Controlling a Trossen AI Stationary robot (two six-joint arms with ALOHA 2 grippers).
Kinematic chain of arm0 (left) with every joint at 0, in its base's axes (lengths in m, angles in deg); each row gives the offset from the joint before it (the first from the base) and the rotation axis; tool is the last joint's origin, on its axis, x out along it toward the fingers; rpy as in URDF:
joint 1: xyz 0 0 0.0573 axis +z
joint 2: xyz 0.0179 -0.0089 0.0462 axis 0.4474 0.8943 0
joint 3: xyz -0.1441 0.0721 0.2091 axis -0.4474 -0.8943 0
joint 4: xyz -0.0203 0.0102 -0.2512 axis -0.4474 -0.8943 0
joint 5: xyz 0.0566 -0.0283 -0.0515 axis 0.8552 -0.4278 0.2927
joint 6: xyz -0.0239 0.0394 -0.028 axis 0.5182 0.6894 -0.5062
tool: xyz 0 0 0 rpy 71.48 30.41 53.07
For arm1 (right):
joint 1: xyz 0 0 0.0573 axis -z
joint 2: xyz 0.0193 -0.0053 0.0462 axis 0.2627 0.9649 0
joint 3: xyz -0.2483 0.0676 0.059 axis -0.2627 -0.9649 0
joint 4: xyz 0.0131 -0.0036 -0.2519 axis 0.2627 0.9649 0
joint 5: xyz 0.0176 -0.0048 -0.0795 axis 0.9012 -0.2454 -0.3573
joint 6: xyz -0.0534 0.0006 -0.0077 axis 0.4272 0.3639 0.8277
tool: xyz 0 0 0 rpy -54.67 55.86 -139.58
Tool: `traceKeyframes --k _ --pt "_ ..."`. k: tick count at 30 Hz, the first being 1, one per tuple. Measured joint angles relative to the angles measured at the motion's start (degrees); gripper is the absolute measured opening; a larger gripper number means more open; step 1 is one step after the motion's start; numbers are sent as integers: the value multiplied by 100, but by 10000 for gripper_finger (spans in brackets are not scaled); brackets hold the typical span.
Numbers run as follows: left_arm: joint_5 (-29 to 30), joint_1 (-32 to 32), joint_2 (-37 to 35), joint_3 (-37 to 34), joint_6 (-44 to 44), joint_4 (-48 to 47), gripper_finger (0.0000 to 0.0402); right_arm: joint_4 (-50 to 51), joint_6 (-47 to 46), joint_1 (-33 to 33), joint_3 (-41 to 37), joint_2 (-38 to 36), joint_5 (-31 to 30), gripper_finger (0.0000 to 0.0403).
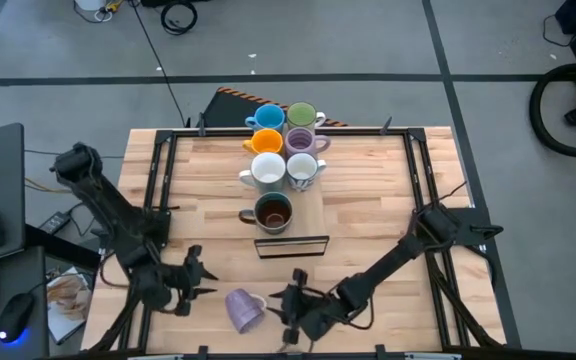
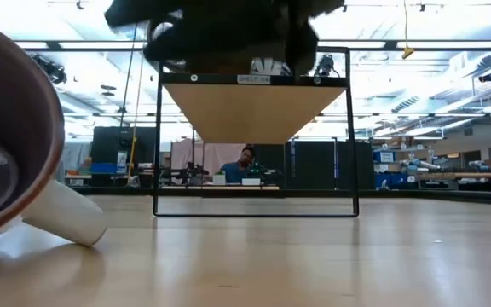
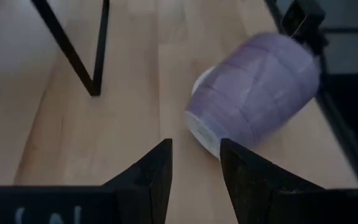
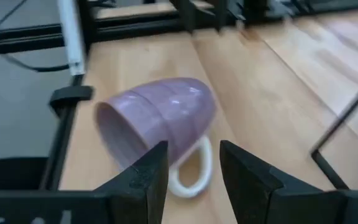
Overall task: Place coffee mugs
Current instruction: Put the purple-white mug on the shelf
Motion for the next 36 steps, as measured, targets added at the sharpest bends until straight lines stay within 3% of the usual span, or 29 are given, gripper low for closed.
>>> traceKeyframes --k 8,20,25,36 --pt "330 23 1036 699 -24 -782 144 -707 1037 -351 -7 115 -497 152" --pt "74 25 1211 880 -178 -925 200 -1060 1808 -366 -4 122 -390 213" --pt "-86 25 1225 880 -177 -916 208 -1141 1830 -364 3 122 -382 221" --pt "-88 -26 1225 877 -27 -916 208 515 2729 -535 1523 120 -770 221"
